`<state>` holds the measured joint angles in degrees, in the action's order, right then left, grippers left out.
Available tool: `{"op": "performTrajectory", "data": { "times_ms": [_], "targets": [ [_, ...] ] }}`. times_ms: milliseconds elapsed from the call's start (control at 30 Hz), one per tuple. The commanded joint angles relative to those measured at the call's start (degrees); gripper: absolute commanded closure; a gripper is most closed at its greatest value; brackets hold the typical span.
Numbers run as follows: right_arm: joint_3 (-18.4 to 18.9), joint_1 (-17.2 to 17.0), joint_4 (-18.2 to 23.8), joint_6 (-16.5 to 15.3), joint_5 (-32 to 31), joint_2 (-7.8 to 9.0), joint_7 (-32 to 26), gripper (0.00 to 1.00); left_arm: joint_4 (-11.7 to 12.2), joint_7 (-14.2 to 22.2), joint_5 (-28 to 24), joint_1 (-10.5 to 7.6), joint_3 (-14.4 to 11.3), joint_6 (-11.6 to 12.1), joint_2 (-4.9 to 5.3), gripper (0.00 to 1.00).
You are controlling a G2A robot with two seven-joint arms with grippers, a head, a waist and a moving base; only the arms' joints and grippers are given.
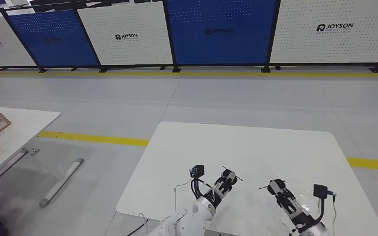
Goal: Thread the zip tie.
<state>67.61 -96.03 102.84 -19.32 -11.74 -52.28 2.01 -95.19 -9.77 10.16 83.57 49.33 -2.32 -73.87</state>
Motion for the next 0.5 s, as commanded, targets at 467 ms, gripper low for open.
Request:
{"op": "performTrajectory", "data": {
  "times_ms": [467],
  "targets": [
    [-2.4,0.5,-1.0,1.5,-3.6,-1.04,5.4,1.00,0.0,0.0,0.0,0.00,0.0,0.0,0.00,1.00]
  ]
}}
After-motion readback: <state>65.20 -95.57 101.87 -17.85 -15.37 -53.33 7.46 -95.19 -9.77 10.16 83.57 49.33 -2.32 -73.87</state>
